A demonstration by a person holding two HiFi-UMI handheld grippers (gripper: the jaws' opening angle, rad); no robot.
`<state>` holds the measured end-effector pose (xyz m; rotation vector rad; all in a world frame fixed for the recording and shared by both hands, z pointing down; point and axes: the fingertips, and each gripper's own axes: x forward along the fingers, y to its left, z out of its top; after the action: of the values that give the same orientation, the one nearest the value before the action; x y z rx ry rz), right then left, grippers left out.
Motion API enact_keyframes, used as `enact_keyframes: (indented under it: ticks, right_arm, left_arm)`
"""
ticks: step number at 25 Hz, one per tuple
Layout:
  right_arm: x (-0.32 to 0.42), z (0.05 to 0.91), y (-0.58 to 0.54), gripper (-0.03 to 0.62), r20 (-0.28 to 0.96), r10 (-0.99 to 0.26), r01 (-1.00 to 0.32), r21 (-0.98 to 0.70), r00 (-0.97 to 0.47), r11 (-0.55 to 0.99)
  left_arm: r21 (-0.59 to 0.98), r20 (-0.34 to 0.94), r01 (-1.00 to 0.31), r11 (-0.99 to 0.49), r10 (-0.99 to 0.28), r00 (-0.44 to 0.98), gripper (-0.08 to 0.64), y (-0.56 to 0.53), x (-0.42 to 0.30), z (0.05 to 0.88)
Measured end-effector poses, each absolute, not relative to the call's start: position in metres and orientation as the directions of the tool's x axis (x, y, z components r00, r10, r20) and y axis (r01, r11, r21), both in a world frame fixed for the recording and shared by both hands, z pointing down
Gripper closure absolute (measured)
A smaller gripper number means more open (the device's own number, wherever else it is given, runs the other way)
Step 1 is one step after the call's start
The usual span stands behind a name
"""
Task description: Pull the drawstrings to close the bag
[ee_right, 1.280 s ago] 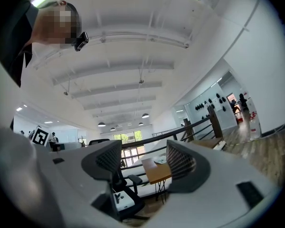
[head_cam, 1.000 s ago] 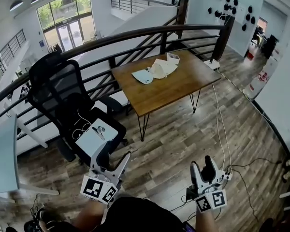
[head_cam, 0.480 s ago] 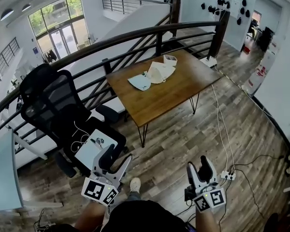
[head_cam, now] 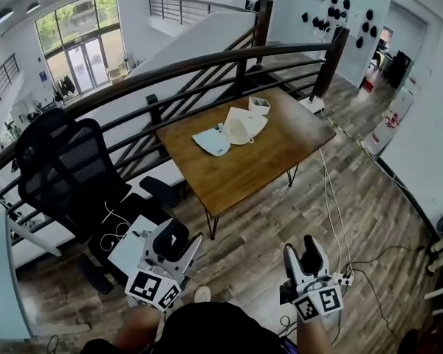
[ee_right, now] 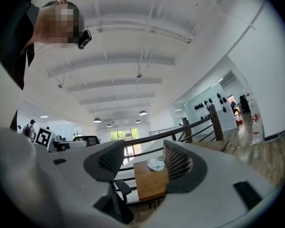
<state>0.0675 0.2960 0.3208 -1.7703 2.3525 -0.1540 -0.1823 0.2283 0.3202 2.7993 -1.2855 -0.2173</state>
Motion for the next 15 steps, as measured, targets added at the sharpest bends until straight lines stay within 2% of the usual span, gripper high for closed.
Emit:
enact_keyframes:
  ticks: [7,15]
  right_arm:
    - [0.052,0.324,0.255,0.360,-0.085,-0.968,-0.947,-0.205,-0.237,0.249]
    - [0.048,0.341,0.229,0.364,-0.026,-0.975,-0.951,-0.216,-0.220,0.220]
  left_arm:
    - [0.106,-0.093,-0.712,-0.694,-0.720,0.688,0.294,0.183,-0.191,0.322]
    - [0.135,-0.067,-0.691,-0.710,-0.702,0.709,0.299,0.147,-0.186,0.336]
